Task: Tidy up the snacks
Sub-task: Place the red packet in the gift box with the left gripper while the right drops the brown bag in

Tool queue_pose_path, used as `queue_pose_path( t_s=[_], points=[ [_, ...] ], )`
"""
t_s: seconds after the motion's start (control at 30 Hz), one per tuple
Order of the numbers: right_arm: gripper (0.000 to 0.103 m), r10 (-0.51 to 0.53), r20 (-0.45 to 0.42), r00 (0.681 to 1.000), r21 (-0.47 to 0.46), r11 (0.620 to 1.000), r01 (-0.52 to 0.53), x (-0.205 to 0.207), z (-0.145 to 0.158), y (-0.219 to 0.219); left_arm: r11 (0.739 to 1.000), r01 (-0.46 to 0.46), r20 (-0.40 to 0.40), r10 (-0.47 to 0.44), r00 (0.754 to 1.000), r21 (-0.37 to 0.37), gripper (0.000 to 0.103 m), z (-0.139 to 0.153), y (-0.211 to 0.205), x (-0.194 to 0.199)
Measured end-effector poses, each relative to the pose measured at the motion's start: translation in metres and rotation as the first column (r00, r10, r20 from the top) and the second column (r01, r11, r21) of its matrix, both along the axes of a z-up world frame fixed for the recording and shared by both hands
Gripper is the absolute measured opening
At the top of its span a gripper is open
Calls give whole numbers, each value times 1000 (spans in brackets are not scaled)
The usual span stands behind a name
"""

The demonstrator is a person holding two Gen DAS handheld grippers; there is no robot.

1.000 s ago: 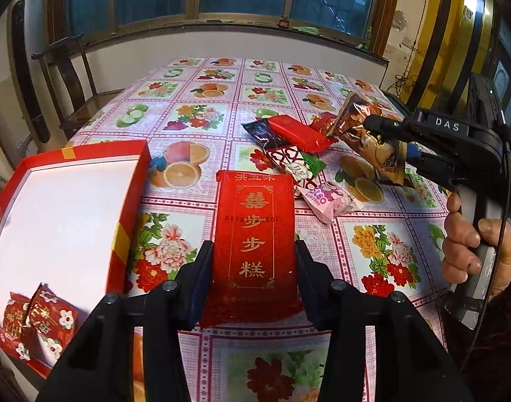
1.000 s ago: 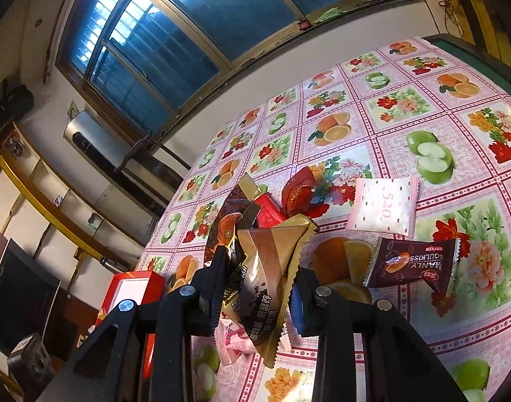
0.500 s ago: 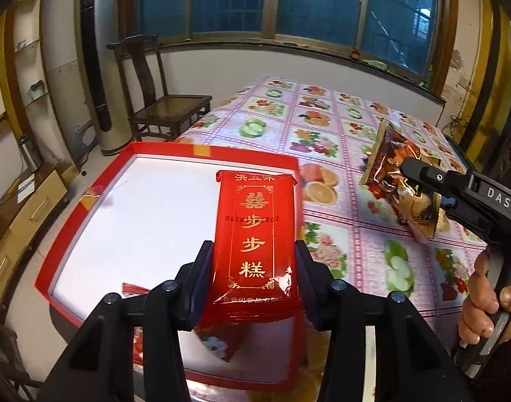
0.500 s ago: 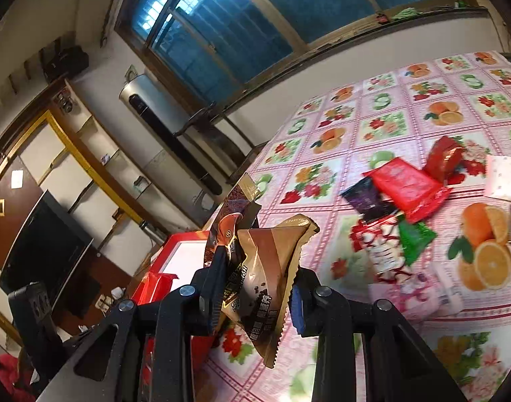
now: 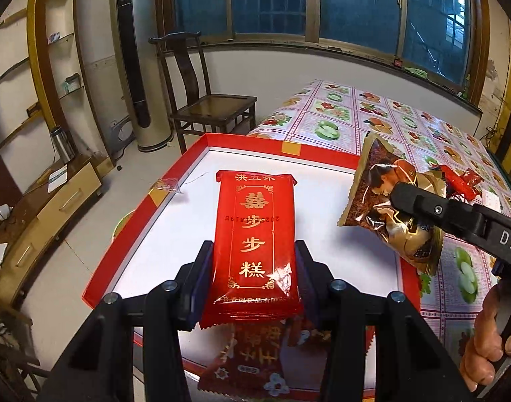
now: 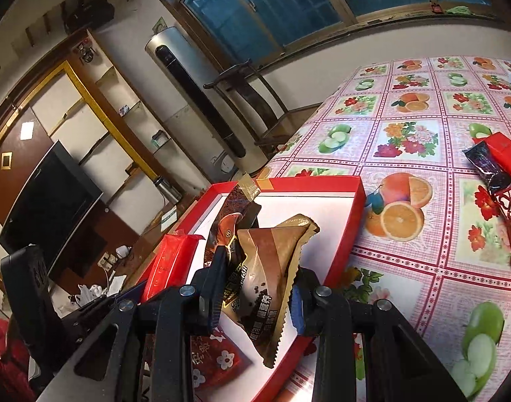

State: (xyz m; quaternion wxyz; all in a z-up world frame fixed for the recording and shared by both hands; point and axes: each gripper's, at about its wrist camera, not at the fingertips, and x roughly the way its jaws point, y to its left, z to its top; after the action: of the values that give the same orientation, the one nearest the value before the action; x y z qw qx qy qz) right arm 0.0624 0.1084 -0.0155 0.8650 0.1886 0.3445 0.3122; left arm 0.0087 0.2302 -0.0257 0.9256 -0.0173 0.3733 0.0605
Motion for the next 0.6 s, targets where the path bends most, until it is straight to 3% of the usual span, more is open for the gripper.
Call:
queue_pose_path(
  t_s=[0.27,0.6],
  points=[
    [35,35,19,999,-116,993,-32,5,-12,30,995,-46,27,43,999,89,46,-5,12,9],
    [39,32,-5,999,-141,990,-32,7,-17,27,987,-83,30,79,996,138,46,-9,17,11]
  ],
)
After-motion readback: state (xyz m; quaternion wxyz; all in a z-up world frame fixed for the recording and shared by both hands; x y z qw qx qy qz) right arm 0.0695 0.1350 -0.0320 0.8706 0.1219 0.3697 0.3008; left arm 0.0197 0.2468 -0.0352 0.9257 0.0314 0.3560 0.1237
